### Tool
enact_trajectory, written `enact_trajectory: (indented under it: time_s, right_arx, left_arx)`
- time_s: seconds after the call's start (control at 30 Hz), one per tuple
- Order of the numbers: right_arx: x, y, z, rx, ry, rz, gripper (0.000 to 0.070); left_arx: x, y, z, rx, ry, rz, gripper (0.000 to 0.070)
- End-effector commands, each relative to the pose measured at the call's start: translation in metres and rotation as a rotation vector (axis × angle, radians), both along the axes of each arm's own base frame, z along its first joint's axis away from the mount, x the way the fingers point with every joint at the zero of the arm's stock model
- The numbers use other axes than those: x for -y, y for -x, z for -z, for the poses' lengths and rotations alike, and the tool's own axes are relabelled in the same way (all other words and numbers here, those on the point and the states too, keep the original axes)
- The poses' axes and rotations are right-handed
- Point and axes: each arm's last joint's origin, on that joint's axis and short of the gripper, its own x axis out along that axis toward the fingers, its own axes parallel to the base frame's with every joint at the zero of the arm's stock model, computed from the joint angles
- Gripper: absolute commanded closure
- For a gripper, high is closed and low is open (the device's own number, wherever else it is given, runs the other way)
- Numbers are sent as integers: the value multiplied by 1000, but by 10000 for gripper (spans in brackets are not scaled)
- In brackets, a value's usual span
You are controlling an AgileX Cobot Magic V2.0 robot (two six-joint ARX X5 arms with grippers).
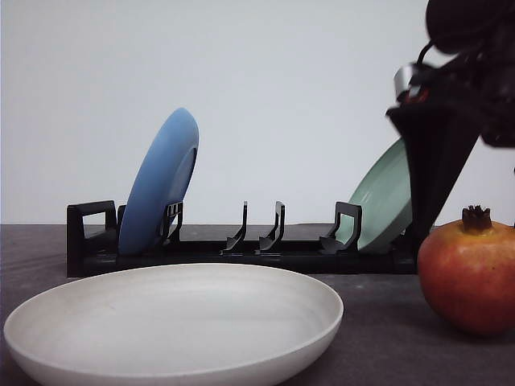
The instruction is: Place pomegranate in white plate
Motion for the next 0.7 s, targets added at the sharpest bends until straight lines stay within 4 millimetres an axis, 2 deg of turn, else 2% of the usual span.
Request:
enact_trajectory:
  time_s: [0.0,0.2,0.4,0.57,0.67]
  right_arx:
    - [-5,-5,4,-5,25,-7,0]
    - [-13,-10,20,-44,81,-24,0]
    - [-16,-12,25,-46,93,-33,7]
    - [-16,-12,29,-78,109,-34,151]
    - [-15,-11,31,-88,127,-34,212]
  left_arx:
    - [-3,1,-5,2,29,8,63]
    - [-12,2,-4,-12,38,-27,64]
    - [-13,2,-3,-27,31,-35,64]
    - [-13,2,-3,-27,31,-35,64]
    - [-13,2,-3,-27,30,-35,64]
